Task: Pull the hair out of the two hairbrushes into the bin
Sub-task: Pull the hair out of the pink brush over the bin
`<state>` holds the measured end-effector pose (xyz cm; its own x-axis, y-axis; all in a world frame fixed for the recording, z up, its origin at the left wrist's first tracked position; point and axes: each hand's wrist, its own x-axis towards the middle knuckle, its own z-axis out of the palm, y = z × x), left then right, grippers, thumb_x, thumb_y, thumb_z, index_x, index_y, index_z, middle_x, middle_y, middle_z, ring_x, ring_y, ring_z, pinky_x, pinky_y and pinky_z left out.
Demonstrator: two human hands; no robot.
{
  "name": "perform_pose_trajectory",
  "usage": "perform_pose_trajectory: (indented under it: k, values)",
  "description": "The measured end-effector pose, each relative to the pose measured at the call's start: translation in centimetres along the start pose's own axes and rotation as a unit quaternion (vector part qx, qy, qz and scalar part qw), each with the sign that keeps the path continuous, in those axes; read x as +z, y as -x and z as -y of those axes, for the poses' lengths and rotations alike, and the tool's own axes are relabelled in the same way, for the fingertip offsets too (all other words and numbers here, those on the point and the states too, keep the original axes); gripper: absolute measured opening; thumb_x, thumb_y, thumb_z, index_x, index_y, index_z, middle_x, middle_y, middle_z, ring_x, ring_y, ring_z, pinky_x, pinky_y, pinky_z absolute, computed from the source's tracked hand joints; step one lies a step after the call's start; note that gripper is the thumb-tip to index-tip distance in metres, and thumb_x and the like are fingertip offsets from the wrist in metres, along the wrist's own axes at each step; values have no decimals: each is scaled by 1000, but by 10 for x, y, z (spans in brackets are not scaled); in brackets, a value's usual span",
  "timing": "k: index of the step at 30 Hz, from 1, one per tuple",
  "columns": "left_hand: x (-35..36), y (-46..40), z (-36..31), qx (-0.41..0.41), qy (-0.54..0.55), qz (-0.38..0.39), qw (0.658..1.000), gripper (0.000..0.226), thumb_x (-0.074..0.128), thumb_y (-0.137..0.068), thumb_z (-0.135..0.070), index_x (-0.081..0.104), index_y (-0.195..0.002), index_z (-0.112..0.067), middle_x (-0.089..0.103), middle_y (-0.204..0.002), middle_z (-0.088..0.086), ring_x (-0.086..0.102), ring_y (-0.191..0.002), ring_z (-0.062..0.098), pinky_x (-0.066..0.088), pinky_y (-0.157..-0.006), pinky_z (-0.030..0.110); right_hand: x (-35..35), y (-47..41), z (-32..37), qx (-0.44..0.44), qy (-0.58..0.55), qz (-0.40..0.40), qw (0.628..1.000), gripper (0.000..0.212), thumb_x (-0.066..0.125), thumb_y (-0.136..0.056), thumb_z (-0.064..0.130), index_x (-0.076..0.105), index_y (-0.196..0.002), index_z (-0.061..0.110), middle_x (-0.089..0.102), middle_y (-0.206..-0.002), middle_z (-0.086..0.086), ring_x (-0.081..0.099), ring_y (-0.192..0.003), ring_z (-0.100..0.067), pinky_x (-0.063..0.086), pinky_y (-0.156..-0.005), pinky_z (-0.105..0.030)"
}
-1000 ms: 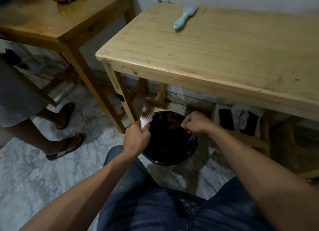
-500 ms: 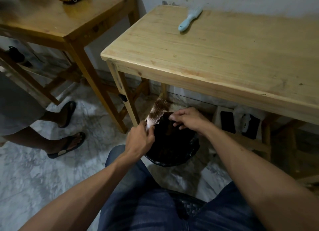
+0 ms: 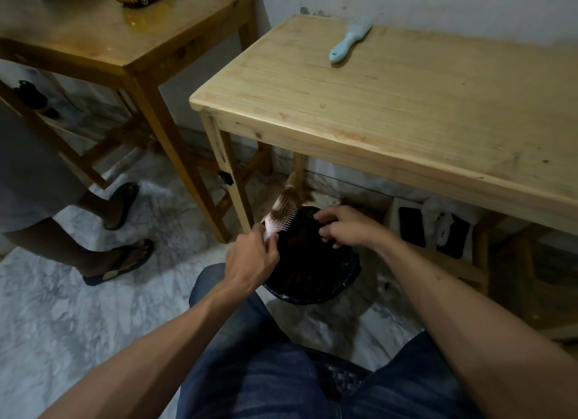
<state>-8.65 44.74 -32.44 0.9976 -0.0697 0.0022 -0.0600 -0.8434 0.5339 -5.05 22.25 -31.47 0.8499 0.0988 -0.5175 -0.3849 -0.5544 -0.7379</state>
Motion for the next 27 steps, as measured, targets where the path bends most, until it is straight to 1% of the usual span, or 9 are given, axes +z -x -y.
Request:
perform_pose_trajectory:
  k: [2, 4, 7, 12, 15, 20, 22, 24, 27]
  values:
    - [1, 4, -2, 27, -19, -6, 999, 25, 50, -99, -38, 57, -96, -14, 66, -69, 6, 62, -60, 30, 52, -57, 42, 7, -1, 6, 3, -121, 16, 992, 44, 66, -92, 8, 57, -134, 15, 62, -120, -2, 70, -85, -16, 58, -64, -28]
    - [1, 7, -4, 45, -31, -12, 998, 25, 50, -99, -37, 58, -99, -13, 67, -71, 7, 63, -63, 31, 53, -59, 44, 11, -1, 10, -3, -171, 24, 985, 33, 72, -90, 18, 65, -122, 9, 70, -111, -7, 70, -80, -16, 57, -62, -26]
    - [1, 8, -5, 46, -27, -14, 998, 25, 51, -99, -37, 57, -98, -13, 66, -70, 7, 62, -62, 30, 52, -58, 44, 15, 0, 11, -31, -118, 6, 993, 23, 70, -92, 26, 74, -105, 7, 76, -101, -6, 69, -76, -11, 54, -60, -21]
    - [-6, 0, 6, -24, -17, -9, 1000, 25, 51, -98, -36, 53, -88, -14, 60, -66, 5, 58, -59, 28, 42, -52, 36, 5, 6, 9, -69, -102, -50, 991, 15, 65, -96, 18, 77, -86, 22, 78, -88, 3, 67, -72, -7, 50, -62, -18]
    - [-9, -4, 14, -47, -17, -5, 999, 25, 51, -98, -34, 54, -83, -14, 61, -66, 4, 59, -57, 25, 51, -55, 39, -5, 10, 5, -70, -104, -64, 990, 14, 67, -95, 18, 78, -88, 23, 79, -87, 5, 68, -74, -6, 51, -65, -19]
    - [-4, -2, 8, -28, -26, -6, 999, 24, 51, -99, -32, 57, -87, -12, 62, -68, 6, 58, -57, 24, 47, -52, 36, -8, 7, 1, -45, -54, -46, 997, 11, 68, -94, 21, 78, -95, 21, 79, -95, 2, 71, -84, -9, 56, -70, -24]
    - [-3, 0, 3, 1, -40, -8, 999, 22, 50, -100, -32, 58, -94, -12, 64, -71, 7, 61, -60, 27, 52, -55, 40, -5, 4, 1, -22, -3, -4, 1000, 25, 69, -92, 21, 72, -117, 21, 74, -107, 0, 70, -95, -12, 60, -76, -28]
    - [-4, 1, 1, 29, -57, -11, 998, 24, 49, -100, -34, 58, -102, -12, 67, -75, 8, 63, -63, 30, 56, -59, 44, 0, 0, 4, -9, -20, 12, 1000, 46, 71, -88, 25, 61, -133, 21, 69, -112, 0, 69, -98, -14, 60, -75, -31]
    - [-3, 3, -1, 55, -75, -17, 996, 27, 48, -101, -35, 58, -107, -11, 67, -76, 9, 63, -62, 30, 56, -59, 46, 9, -4, 11, -8, -123, -10, 992, 40, 72, -86, 45, 70, -114, 16, 72, -111, -2, 71, -85, -13, 59, -65, -29]
